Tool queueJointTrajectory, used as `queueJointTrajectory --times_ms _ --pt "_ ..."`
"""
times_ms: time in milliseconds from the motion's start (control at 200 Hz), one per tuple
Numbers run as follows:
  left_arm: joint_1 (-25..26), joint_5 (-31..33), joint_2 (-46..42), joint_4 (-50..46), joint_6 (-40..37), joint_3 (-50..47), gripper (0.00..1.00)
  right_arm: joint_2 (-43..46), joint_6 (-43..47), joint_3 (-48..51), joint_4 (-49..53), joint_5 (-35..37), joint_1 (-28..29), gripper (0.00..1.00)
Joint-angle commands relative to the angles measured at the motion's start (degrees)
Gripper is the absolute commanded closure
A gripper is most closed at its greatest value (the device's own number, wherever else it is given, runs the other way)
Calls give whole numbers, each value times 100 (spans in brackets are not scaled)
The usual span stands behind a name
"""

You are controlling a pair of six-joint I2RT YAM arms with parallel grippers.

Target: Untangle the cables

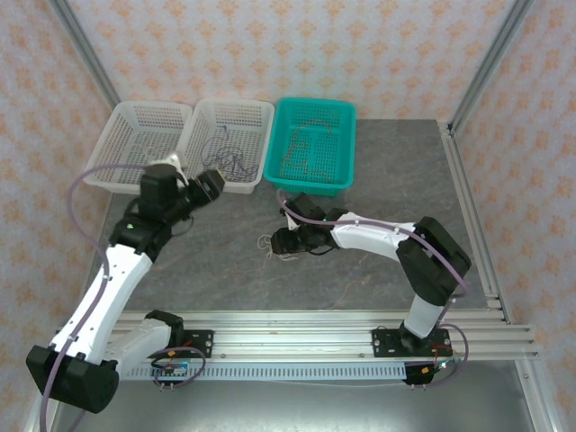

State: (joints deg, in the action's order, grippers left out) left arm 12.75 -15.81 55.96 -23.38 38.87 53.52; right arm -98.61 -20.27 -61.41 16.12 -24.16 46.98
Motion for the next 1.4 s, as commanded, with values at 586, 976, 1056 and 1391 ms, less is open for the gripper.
queueJointTrajectory --times_ms 586,976,1056,1391 --pt "2443 1046 1789 1114 893 -1187 42 2306 -1402 2320 -1801 2098 -258 47" --pt "2396 1257 3356 1405 304 -624 65 -70 -865 1106 -2211 1878 -252 46" --pt "2398 1121 3420 1607 373 -695 79 -361 -857 908 -2127 1963 -251 47" --pt "2393 1189 3303 1465 210 -744 100 -838 -777 572 -1217 3023 -88 99"
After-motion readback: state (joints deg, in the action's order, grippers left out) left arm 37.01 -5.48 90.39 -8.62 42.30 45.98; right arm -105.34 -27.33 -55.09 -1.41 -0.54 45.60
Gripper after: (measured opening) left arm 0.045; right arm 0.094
